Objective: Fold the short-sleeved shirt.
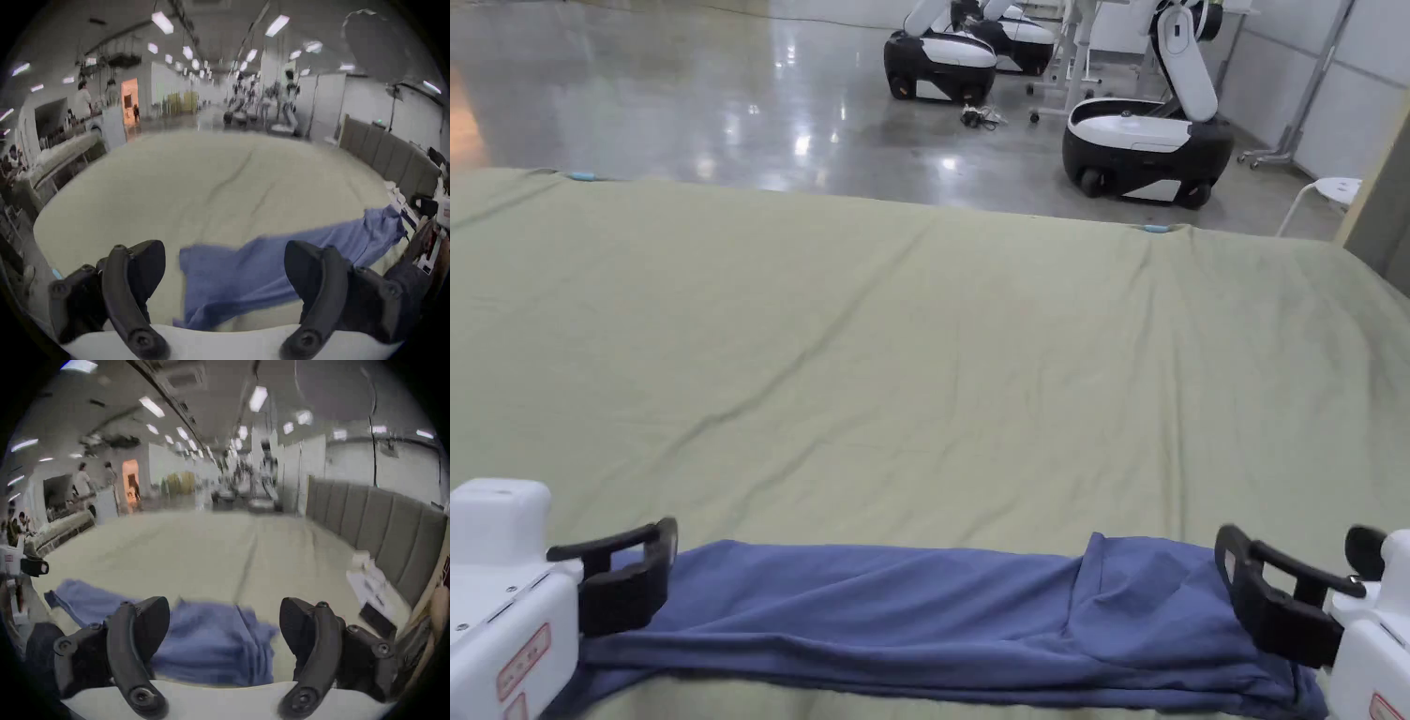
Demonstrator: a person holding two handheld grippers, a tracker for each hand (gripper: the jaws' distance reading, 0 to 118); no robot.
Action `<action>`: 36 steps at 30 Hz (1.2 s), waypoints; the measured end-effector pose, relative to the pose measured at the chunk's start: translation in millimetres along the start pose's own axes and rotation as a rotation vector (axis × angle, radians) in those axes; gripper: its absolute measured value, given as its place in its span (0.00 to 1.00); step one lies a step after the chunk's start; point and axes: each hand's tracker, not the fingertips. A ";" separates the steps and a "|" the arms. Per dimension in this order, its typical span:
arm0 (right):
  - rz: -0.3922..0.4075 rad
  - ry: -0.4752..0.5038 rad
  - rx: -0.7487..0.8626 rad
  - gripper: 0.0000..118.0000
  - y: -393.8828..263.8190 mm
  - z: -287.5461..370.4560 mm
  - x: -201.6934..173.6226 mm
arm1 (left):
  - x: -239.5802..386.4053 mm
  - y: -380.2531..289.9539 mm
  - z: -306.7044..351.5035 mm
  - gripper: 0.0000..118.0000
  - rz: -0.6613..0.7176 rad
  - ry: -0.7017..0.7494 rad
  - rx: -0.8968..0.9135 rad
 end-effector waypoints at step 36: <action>0.033 0.057 -0.064 0.04 12.3 8.4 -56.8 | -125.9 -103.6 -160.9 0.07 0.928 -0.697 -0.647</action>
